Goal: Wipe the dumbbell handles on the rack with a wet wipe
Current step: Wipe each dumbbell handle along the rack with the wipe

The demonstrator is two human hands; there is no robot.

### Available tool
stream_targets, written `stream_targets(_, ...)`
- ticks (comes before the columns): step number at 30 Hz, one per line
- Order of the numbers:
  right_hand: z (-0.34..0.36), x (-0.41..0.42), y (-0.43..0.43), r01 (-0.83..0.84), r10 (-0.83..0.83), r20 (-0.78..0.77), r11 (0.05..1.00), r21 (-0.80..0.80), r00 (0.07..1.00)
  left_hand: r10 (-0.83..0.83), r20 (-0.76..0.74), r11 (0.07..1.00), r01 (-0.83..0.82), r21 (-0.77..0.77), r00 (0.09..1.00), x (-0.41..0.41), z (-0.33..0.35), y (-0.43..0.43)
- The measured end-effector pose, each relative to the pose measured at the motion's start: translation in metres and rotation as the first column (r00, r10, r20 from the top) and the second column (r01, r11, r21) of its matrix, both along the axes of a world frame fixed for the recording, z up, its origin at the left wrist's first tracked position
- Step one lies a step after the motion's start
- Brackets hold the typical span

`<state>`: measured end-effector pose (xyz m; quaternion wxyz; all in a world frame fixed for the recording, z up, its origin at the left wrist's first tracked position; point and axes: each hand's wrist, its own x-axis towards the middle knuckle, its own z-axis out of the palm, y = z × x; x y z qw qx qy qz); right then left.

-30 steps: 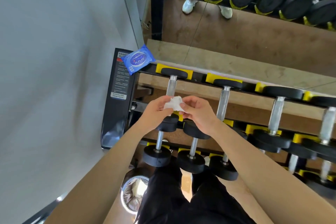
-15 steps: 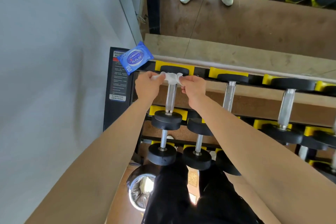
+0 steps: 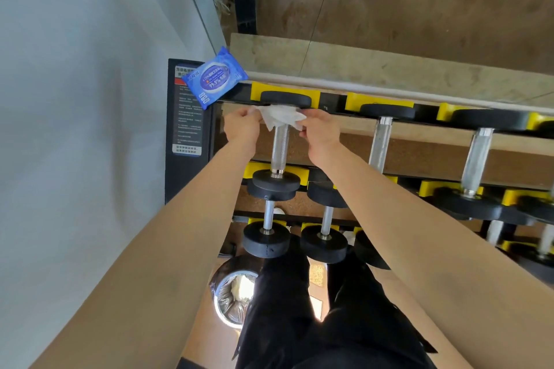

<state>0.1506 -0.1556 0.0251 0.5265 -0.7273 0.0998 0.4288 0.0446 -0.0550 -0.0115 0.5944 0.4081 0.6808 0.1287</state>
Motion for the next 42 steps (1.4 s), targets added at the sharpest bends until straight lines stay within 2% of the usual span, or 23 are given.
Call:
stream_targets(4,-0.006,0.022,-0.014,0.180,-0.179,0.020,0.977,-0.118,0.984,-0.238,0.135,0.968,0.225,0.108,0.962,-0.002,0.018,-0.015)
stream_targets(5,-0.008,0.025,-0.018,0.178,-0.176,0.025,0.972,-0.151,0.984,-0.272,0.139,0.956,0.251,0.150,0.952,-0.004,0.020,-0.017)
stream_targets(7,-0.010,0.022,-0.022,0.072,-0.071,0.012,0.985,-0.157,0.997,-0.248,0.101,0.958,0.228,0.176,0.963,-0.011,0.018,-0.018)
stream_targets(9,-0.009,0.012,-0.023,-0.082,0.083,0.005,0.995,-0.061,0.997,-0.167,0.002,0.975,0.165,0.150,0.986,-0.021,0.012,-0.016)
stream_targets(11,-0.008,0.003,-0.023,-0.216,0.217,0.063,0.976,-0.014,0.974,-0.125,-0.081,0.983,0.135,0.126,0.989,-0.030,0.007,-0.016)
stream_targets(13,-0.011,0.006,-0.027,-0.247,0.254,0.121,0.967,-0.071,0.960,-0.218,-0.105,0.965,0.230,0.124,0.970,-0.034,0.005,-0.016)
stream_targets(16,-0.020,0.019,-0.041,-0.165,0.196,0.166,0.969,-0.181,0.966,-0.404,-0.055,0.907,0.407,0.109,0.913,-0.041,0.008,-0.015)
stream_targets(19,-0.022,0.015,-0.047,-0.256,0.283,0.176,0.953,-0.164,0.943,-0.415,-0.165,0.884,0.439,0.159,0.895,-0.053,0.008,-0.010)
stream_targets(21,-0.018,0.007,-0.050,-0.435,0.449,0.181,0.893,-0.115,0.875,-0.420,-0.317,0.837,0.498,0.227,0.850,-0.062,0.011,-0.008)
stream_targets(23,-0.015,0.005,-0.056,-0.579,0.611,0.243,0.792,-0.194,0.754,-0.482,-0.432,0.735,0.620,0.274,0.763,-0.067,0.017,-0.010)
stream_targets(25,-0.016,0.012,-0.064,-0.594,0.658,0.287,0.753,-0.283,0.697,-0.559,-0.453,0.650,0.706,0.281,0.695,-0.072,0.022,-0.017)
stream_targets(28,-0.014,0.016,-0.067,-0.625,0.724,0.326,0.689,-0.368,0.607,-0.627,-0.448,0.583,0.766,0.271,0.637,-0.080,0.027,-0.025)
stream_targets(30,-0.010,0.005,-0.064,-0.717,0.812,0.325,0.581,-0.384,0.484,-0.626,-0.508,0.538,0.799,0.270,0.592,-0.089,0.027,-0.023)
stream_targets(33,-0.006,-0.015,-0.061,-0.829,0.906,0.297,0.402,-0.388,0.301,-0.633,-0.625,0.465,0.870,0.162,0.456,-0.111,0.022,-0.013)
stream_targets(36,-0.007,-0.010,-0.062,-0.813,0.935,0.261,0.342,-0.472,0.241,-0.659,-0.628,0.460,0.883,0.097,0.413,-0.122,0.020,-0.013)
stream_targets(39,-0.012,0.004,-0.066,-0.756,0.953,0.207,0.303,-0.580,0.223,-0.737,-0.561,0.365,0.920,0.141,0.378,-0.111,0.029,-0.022)
stream_targets(42,-0.013,-0.002,-0.065,-0.749,0.958,0.197,0.285,-0.598,0.208,-0.719,-0.565,0.392,0.907,0.153,0.405,-0.112,0.028,-0.020)
